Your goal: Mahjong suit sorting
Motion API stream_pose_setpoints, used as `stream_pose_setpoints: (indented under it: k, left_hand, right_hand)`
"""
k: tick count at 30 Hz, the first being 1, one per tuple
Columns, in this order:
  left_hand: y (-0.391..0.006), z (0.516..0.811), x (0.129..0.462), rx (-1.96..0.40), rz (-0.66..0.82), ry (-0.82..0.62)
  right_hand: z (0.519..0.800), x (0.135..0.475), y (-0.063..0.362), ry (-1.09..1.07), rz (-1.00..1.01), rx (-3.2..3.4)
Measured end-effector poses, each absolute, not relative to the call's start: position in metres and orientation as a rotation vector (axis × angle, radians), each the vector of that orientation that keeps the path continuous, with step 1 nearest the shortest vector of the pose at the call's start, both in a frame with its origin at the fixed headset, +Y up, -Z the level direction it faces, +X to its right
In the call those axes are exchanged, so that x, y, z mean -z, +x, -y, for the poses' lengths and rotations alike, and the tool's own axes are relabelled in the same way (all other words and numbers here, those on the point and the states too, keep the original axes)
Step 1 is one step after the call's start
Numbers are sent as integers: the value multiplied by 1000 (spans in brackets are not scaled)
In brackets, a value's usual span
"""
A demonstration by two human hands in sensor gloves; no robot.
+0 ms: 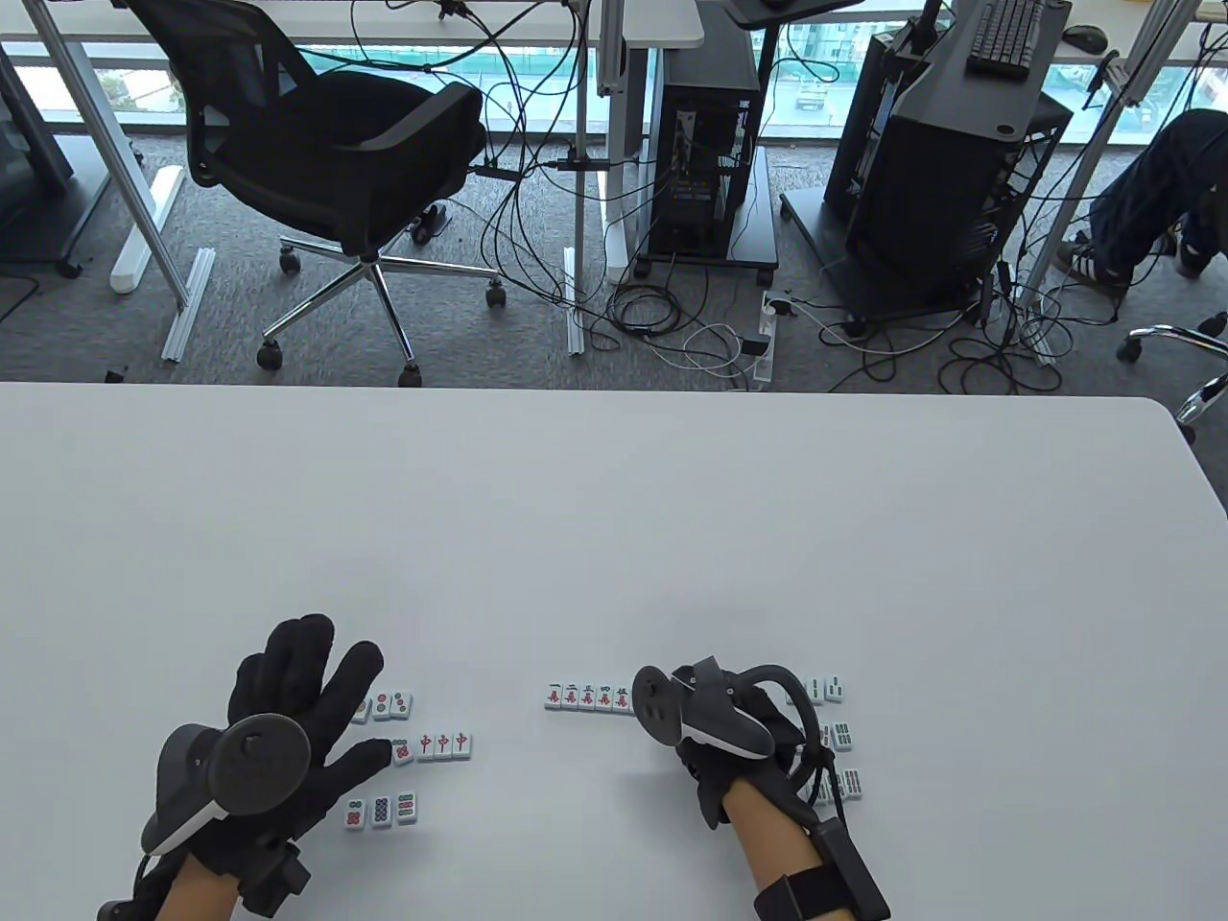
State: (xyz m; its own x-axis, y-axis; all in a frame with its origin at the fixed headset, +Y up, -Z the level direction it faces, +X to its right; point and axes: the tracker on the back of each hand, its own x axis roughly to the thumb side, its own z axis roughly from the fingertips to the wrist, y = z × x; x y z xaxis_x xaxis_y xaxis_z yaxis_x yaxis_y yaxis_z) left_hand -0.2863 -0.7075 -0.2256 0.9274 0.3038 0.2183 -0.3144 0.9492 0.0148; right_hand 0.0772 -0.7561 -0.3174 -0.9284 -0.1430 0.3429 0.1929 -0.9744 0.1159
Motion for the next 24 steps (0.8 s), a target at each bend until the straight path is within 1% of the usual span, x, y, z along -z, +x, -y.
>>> stream_pose_setpoints:
  k: [7,9,11,13,15,20,22,24]
  left_hand:
    - [-286,708,226,-320,220,52]
    - [-286,707,226,-321,220,53]
    - [-286,708,226,-322,220,53]
    - [-286,708,225,-320,220,52]
    - [-286,708,225,-322,219,53]
    - [-286,708,225,-321,217,51]
    - [-286,708,225,-319,217,51]
    - [-287,708,225,-317,215,49]
  right_hand:
    - [765,325,69,-484,296,2924]
    - [764,323,69,-493,283,2915]
    - [762,321,71,-489,322,2899]
    - [756,317,77,-496,299,2903]
    - [746,314,87,-474,267,2930]
    - [726,306,123,-367,278,2924]
    - [722,302,138,-327,313,2915]
    - [722,295,152,-298,443,2907]
